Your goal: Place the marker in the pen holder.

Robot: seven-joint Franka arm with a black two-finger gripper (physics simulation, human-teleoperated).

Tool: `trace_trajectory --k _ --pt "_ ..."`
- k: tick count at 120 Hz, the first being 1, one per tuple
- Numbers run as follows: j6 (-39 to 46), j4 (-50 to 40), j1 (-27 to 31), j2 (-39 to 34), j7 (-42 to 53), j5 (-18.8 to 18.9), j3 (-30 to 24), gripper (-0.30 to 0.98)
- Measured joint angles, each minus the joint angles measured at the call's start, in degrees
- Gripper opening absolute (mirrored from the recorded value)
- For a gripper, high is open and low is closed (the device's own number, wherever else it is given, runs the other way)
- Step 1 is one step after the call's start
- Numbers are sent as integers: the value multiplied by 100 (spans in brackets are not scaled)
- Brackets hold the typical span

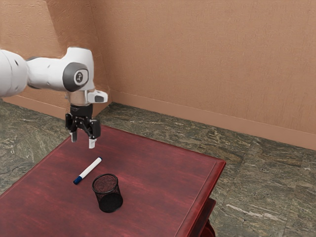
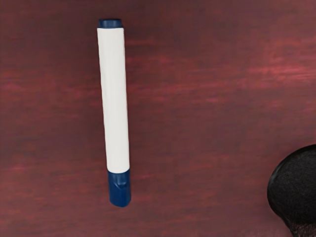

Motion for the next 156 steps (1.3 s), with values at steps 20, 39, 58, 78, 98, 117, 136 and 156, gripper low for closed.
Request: trace_trajectory --k 20,39,58,78,98,117,136,156 --pt "1367 -1288 49 -292 143 428 -218 67" --pt "2287 -1692 47 -223 254 582 -226 67" --pt "2764 -2000 57 -268 335 625 -218 66" --pt "2954 -2233 80 -316 372 637 -135 65" --pt "3042 -2316 108 -156 382 636 -96 63" --pt "3096 -2319 108 -109 373 633 -97 46" --pt "3122 -2319 108 -106 356 632 -100 27" --pt "3138 -2320 108 -99 343 632 -102 10"
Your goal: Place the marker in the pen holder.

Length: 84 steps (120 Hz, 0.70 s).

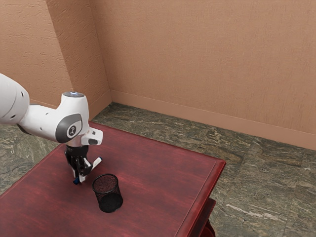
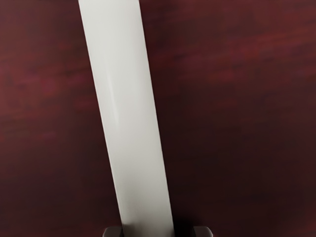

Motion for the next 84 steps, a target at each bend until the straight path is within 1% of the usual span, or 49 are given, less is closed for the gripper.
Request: trace_trajectory --k 18,35,55,84 --pt "14 -1 0 1 -29 25 0 -1" --pt "37 -3 -2 22 -99 81 3 -7" --pt "65 0 -4 70 -208 146 3 -11" --pt "68 3 -9 83 -327 177 3 -11"
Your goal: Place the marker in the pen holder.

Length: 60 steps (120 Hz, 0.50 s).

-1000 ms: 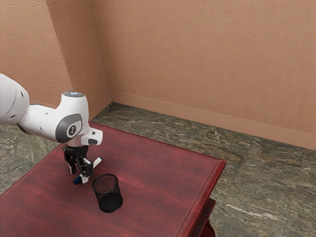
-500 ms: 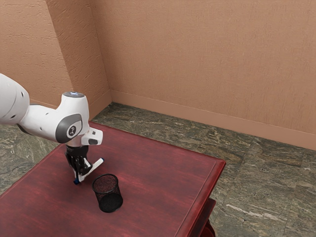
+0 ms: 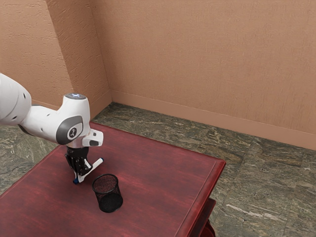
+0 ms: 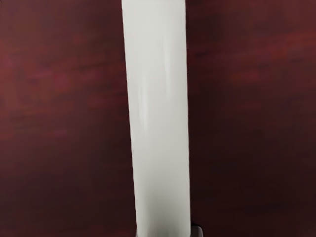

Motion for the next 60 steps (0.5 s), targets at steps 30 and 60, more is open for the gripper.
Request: trace_trajectory --k 30,60 --pt "-3 -2 -4 2 -89 8 1 -11" --pt "-15 2 -6 -17 -192 19 0 -10"
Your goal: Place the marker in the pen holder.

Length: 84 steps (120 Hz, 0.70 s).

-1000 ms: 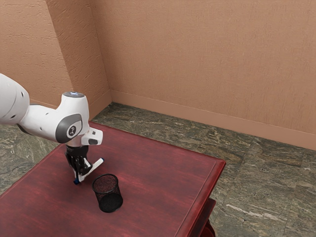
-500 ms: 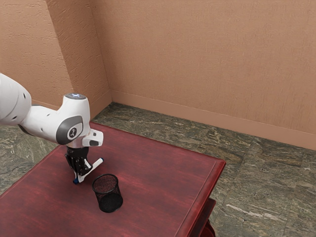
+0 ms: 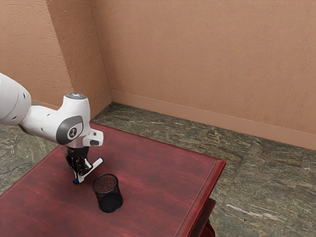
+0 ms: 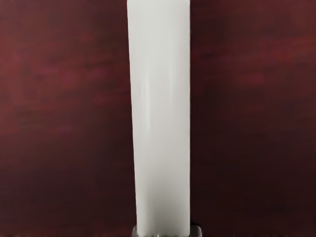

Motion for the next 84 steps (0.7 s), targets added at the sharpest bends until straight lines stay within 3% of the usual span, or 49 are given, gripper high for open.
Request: trace_trajectory --k 49,84 --pt "-200 418 -98 -482 -159 231 -108 -10" --pt "-1672 1989 -443 -546 -309 574 -686 -10"
